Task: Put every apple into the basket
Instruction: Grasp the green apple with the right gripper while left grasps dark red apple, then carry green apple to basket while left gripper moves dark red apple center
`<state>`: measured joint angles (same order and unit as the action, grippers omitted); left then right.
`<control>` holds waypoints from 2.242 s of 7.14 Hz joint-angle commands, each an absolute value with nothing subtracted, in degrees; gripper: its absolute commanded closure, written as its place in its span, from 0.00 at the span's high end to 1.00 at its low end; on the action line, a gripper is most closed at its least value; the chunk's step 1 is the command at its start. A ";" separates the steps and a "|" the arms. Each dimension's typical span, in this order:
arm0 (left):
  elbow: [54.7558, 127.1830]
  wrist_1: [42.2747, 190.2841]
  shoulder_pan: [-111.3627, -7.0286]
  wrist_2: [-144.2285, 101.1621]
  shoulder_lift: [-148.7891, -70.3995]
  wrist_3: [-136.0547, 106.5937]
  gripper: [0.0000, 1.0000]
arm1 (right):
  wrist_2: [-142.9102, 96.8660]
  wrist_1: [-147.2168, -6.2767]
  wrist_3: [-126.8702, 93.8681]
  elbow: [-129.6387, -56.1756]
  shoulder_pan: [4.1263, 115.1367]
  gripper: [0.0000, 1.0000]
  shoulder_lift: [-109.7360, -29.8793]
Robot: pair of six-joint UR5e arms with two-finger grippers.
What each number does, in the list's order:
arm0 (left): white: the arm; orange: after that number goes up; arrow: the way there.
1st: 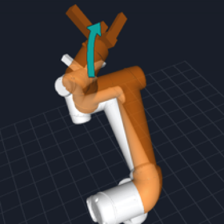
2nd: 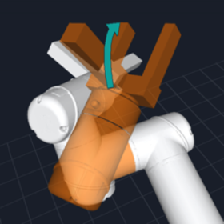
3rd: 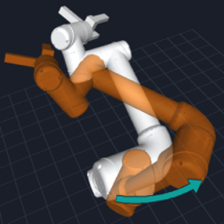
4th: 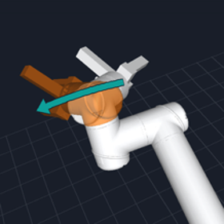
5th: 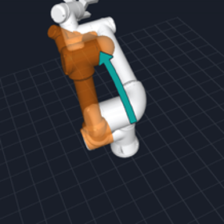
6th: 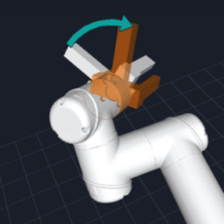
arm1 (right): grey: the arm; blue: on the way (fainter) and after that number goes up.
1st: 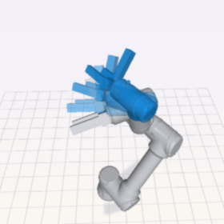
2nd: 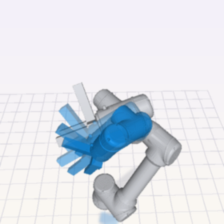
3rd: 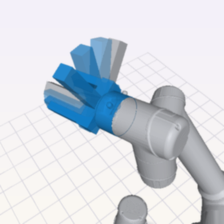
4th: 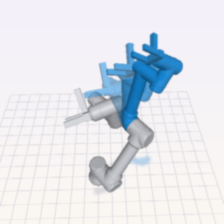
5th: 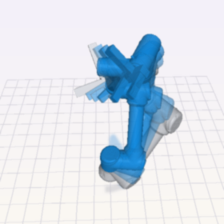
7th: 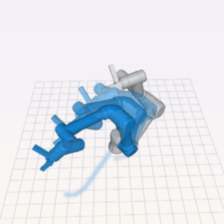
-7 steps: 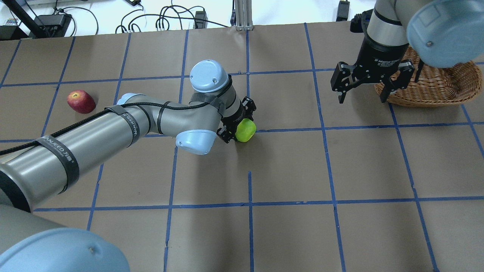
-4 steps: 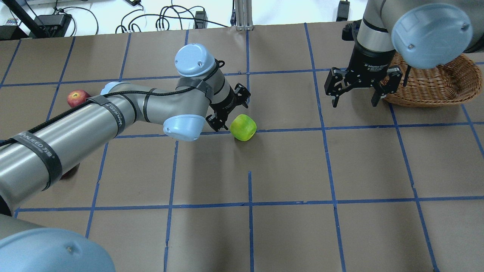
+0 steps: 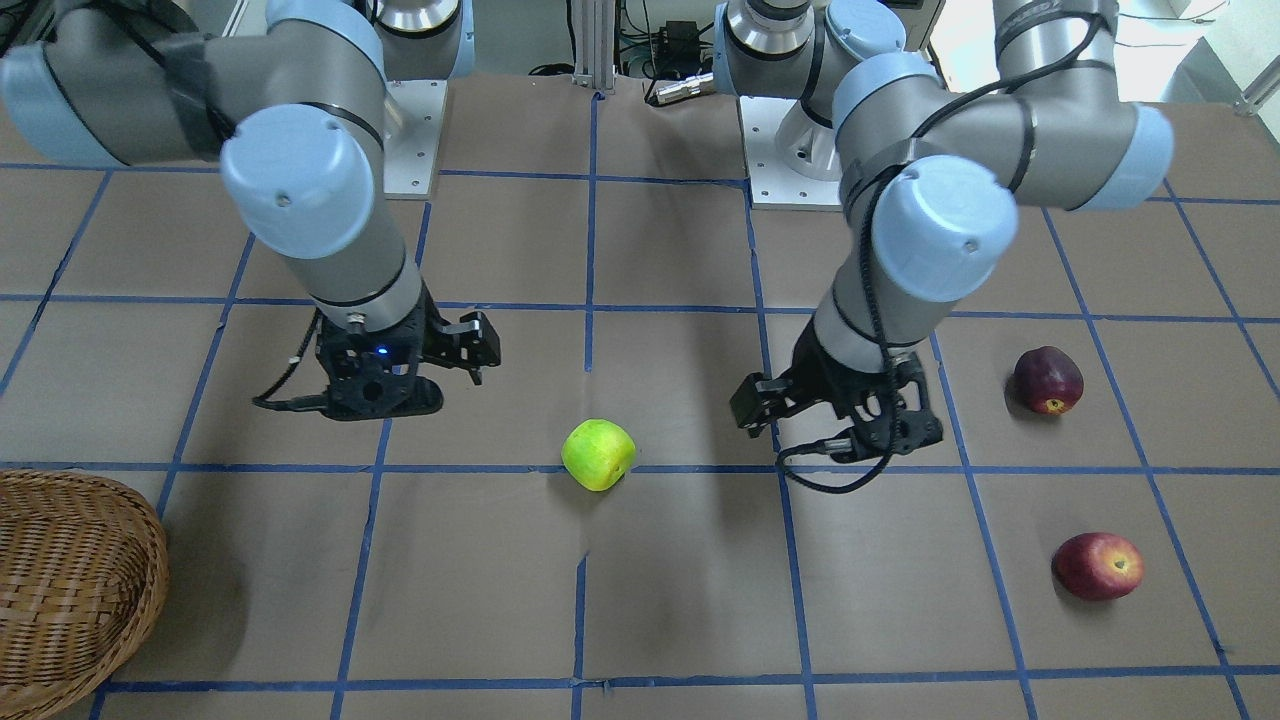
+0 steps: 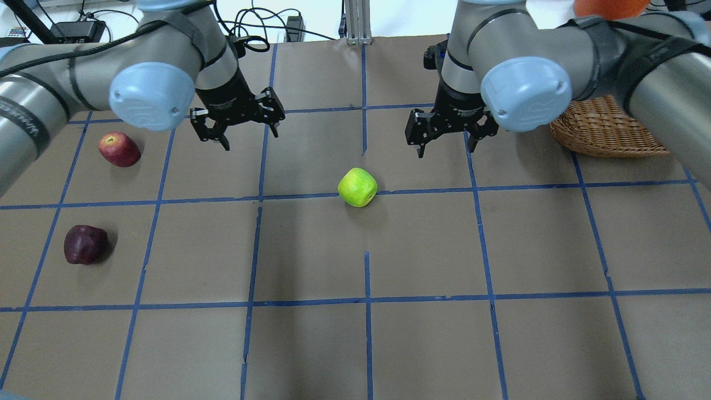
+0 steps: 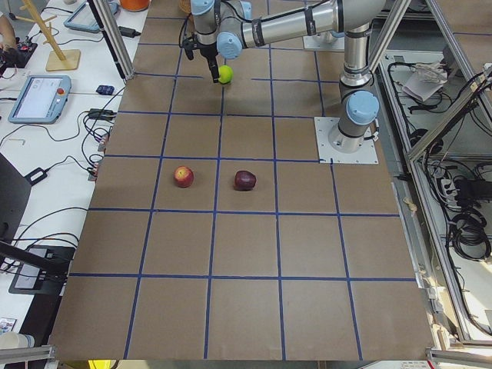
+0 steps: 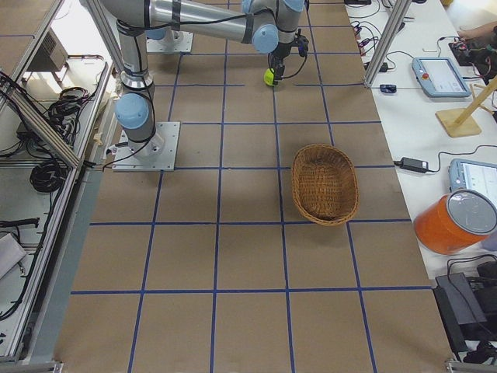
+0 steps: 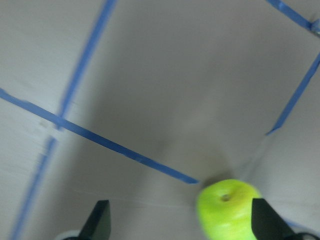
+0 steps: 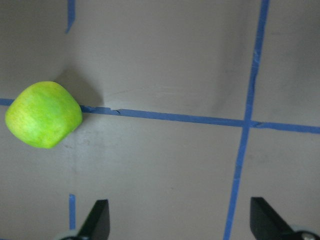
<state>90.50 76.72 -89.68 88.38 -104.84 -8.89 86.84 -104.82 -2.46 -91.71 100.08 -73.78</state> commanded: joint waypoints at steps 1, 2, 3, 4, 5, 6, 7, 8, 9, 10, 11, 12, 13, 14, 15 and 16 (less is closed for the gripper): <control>91.22 80.76 -79.32 90.88 -100.56 15.28 1.00 | 83.00 -112.56 -2.29 -91.76 105.62 1.00 -69.01; 92.80 80.68 -75.19 92.88 -99.68 22.60 1.00 | 81.05 -116.85 -2.02 -91.76 107.04 1.00 -65.86; 94.99 80.07 -70.10 92.81 -99.49 30.42 1.00 | 81.04 -117.76 -1.76 -91.76 109.23 1.00 -64.18; 97.27 78.50 -64.39 92.64 -99.84 38.42 1.00 | 81.04 -117.77 -1.67 -91.84 109.68 1.00 -63.38; 100.78 72.92 -58.68 92.46 -101.24 44.50 1.00 | 81.04 -117.86 -1.84 -91.76 110.12 1.00 -62.06; 106.47 62.59 -54.36 92.37 -102.12 50.74 1.00 | 81.04 -119.17 -1.67 -91.76 110.21 1.00 -60.83; 114.09 52.48 -50.05 92.11 -102.48 56.28 1.00 | 81.12 -120.48 -1.67 -91.93 110.21 1.00 -60.12; 118.61 46.82 -48.01 91.94 -102.83 57.12 1.00 | 81.12 -120.50 -2.02 -92.28 110.30 1.00 -59.33; 120.31 46.50 -47.99 91.93 -103.35 57.48 1.00 | 80.95 -120.67 -2.63 -92.81 110.22 1.00 -58.54; 120.41 46.58 -47.90 91.93 -105.01 58.26 1.00 | 80.95 -120.67 -2.55 -92.81 110.30 1.00 -58.10; 120.32 46.84 -47.99 92.02 -106.86 58.01 1.00 | 80.51 -120.59 -3.16 -92.81 110.22 0.82 -58.10; 120.15 46.67 -47.99 91.93 -107.83 57.83 1.00 | 79.38 -120.59 -2.64 -92.73 110.13 0.20 -58.10; 119.54 46.58 -48.08 91.93 -108.02 57.40 0.78 | 79.19 -120.50 -3.16 -92.38 110.04 0.00 -58.70; 117.62 47.89 -48.86 92.28 -108.02 56.61 0.43 | 78.32 -119.89 -3.51 -92.11 109.17 0.00 -61.06; 114.64 52.77 -50.43 92.20 -107.15 54.34 0.37 | 78.57 -118.32 -3.69 -92.02 107.33 0.00 -63.43; 110.17 59.00 -53.67 92.11 -106.62 46.40 0.35 | 80.31 -115.86 -3.60 -91.67 102.09 0.00 -65.20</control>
